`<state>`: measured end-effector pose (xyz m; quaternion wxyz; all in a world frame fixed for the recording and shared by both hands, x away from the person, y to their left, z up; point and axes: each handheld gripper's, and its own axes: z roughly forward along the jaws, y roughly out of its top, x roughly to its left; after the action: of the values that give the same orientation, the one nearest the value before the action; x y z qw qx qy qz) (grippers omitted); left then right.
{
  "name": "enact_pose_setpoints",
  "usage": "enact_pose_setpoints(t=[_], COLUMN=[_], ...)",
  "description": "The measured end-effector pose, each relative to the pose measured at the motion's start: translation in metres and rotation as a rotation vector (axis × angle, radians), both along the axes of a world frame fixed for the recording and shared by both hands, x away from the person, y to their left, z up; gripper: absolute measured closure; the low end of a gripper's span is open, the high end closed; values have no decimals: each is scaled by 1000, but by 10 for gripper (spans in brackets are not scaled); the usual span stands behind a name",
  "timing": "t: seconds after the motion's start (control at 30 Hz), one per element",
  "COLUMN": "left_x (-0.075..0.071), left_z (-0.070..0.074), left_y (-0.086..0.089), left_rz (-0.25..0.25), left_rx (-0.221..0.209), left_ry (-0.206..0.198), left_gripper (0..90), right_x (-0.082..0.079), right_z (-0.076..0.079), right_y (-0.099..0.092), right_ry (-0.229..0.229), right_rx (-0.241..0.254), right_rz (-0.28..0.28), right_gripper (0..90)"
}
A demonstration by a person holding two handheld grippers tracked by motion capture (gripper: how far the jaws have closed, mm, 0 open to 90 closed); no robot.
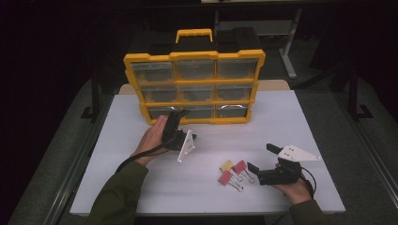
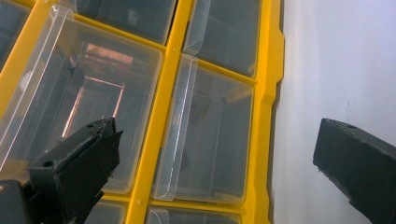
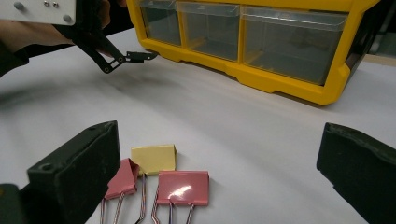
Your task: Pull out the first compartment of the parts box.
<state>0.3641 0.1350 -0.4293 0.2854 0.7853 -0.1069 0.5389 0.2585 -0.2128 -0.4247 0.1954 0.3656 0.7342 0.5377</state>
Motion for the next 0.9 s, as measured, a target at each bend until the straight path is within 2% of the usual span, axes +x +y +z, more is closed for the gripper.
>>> enact_pose_setpoints(t=[0.13, 0.63, 0.9], left_x=[0, -2, -3], left_z=[-1, -2, -4], left_y=[-1, -2, -3], left_rz=[-2, 6, 5], left_rx=[2, 95, 120], left_ry=[-14, -102, -138], left_gripper=[0, 0, 0], right_x=[0, 0, 0], right_z=[0, 0, 0], right_y=[0, 0, 0], right_ry=[0, 0, 0], right_rx=[-1, -3, -2], right_rz=[0, 0, -1], right_gripper=[0, 0, 0])
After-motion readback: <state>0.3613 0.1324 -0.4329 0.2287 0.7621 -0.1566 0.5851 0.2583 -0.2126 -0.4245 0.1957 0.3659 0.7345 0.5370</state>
